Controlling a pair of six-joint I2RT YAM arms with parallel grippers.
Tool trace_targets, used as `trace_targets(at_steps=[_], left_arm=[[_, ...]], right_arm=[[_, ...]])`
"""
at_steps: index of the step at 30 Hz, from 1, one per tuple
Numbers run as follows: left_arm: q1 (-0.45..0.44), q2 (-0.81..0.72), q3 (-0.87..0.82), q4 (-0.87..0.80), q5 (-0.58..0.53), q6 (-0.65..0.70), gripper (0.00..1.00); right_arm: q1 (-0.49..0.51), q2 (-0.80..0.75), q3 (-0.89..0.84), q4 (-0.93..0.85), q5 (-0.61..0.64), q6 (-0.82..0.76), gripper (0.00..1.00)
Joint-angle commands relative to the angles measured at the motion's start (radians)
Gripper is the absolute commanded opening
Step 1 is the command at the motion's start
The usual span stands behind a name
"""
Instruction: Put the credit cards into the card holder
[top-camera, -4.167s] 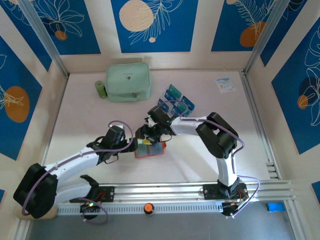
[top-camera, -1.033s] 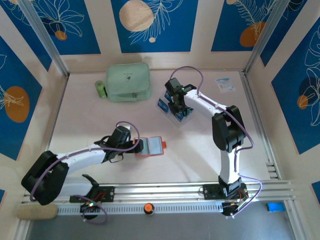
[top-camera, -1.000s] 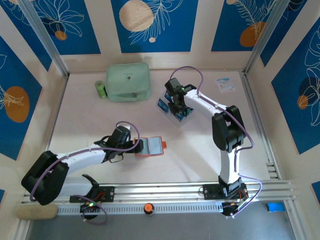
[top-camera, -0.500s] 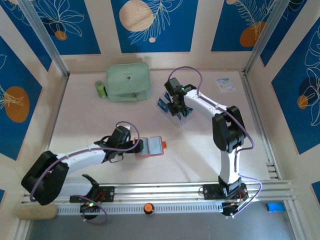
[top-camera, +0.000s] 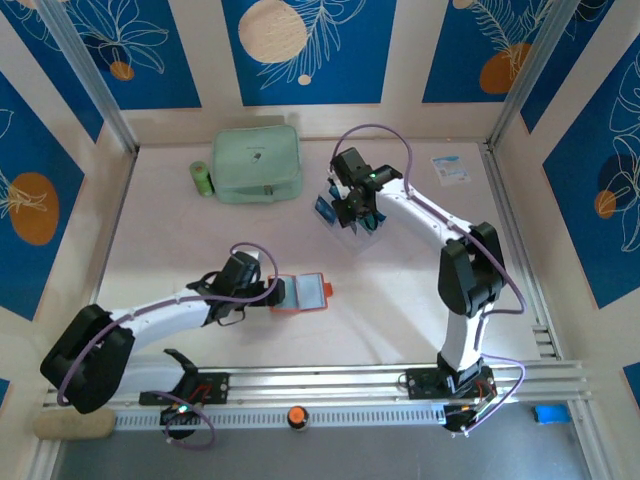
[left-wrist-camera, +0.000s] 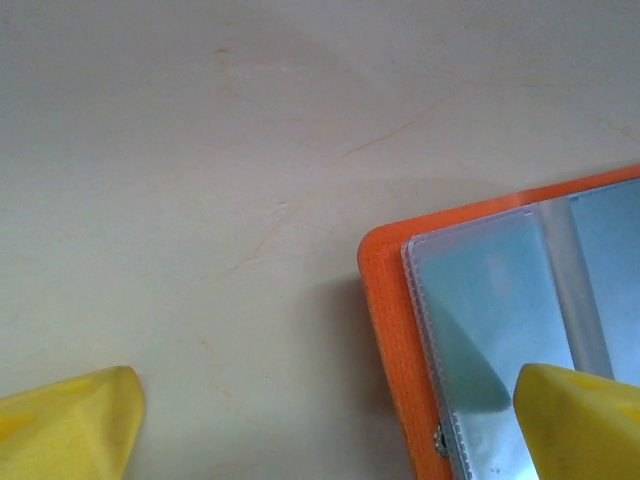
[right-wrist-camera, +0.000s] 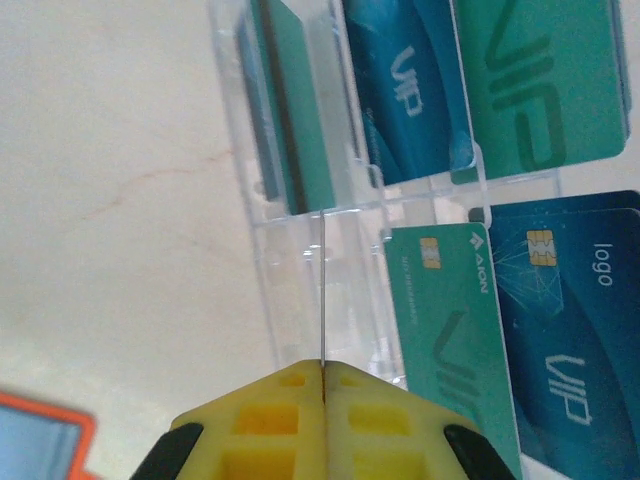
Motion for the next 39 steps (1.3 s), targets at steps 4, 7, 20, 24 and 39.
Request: trace_targets(at_steps=[4,7,20,24,39], left_arm=[[-0.005,-0.003,0.046,-0.041,-0.023,0.027,0.95],[-0.004,0.004,0.048,-0.056,-0.032,0.025,0.95],[-0.005,0.066,0.103,-0.191,-0.088,0.016,0.95],[-0.005,0.079,0.110,-0.214,-0.106,0.004,0.94],[-0.005,0.084,0.103,-0.219,-0.115,-0.003,0.94]], right_arm=[[0.039,-0.157,-0.063,0.083,-0.189,0.162,0.00],[0.039,-0.237,-0.202,0.227,-0.329,0.298,0.00],[0.119,-0.339,-0.777,0.978,-0.530,0.753,0.00],[0.167,-0.316,-0.842,1.079,-0.482,0.790,0.00],[0.247,-0.243,-0.944,1.228,-0.344,0.820,0.00]])
